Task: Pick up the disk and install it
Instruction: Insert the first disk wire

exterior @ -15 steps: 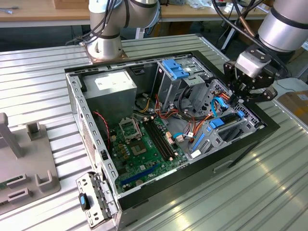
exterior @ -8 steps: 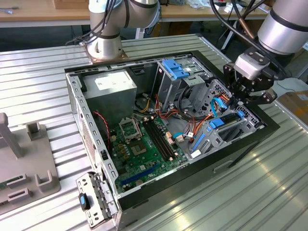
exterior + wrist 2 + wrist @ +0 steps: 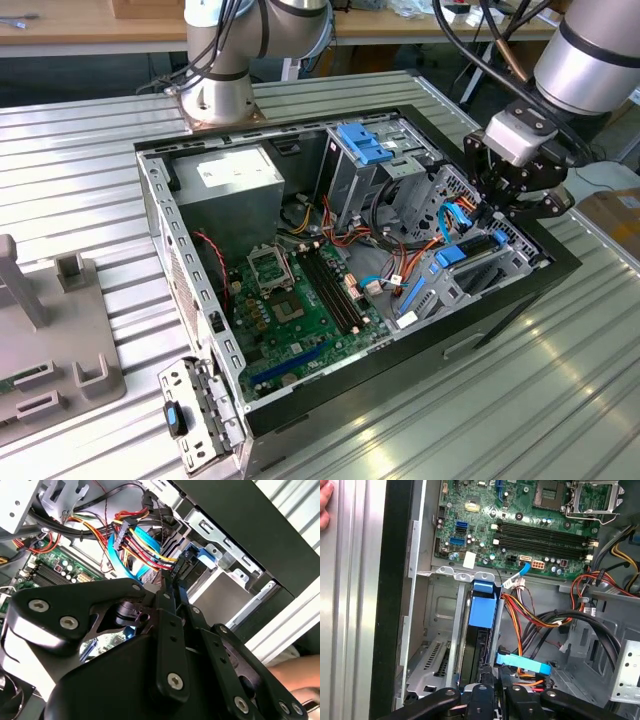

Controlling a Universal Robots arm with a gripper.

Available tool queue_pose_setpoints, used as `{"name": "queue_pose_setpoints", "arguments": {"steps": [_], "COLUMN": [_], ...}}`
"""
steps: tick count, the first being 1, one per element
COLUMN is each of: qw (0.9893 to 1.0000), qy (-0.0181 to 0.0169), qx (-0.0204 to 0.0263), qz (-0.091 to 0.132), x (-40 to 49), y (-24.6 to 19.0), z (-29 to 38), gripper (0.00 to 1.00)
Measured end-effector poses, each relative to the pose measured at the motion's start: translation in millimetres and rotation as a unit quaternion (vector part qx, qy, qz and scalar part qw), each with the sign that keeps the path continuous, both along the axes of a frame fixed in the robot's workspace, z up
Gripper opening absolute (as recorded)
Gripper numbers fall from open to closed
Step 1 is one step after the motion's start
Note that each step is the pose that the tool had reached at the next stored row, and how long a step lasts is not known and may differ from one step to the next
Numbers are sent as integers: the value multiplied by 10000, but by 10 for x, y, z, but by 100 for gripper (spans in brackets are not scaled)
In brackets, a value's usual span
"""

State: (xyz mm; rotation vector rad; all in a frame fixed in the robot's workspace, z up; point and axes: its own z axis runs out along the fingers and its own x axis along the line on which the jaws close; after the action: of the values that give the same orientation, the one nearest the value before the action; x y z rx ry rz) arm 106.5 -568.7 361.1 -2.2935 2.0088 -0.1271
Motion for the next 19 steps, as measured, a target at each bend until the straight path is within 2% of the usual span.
{"name": "queue_pose_setpoints", "arguments": {"steps": [2, 4, 5, 6, 7, 11, 17, 19], "qw": [9999, 9997, 9997, 9996, 9995, 9991, 9986, 9986], "qy": [0, 1, 3, 6, 8, 7, 5, 3], "qx": [6, 37, 69, 129, 157, 165, 165, 189], "qz": [-159, -232, -245, -263, -273, -392, -495, -495], "x": [0, -1, 0, 0, 0, 0, -12, -35], "y": [-8, -22, -27, -37, -45, -77, -91, -96], "z": [-5, -7, -7, -7, -8, -17, -34, -37], "gripper": [17, 17, 17, 17, 17, 17, 17, 17]}}
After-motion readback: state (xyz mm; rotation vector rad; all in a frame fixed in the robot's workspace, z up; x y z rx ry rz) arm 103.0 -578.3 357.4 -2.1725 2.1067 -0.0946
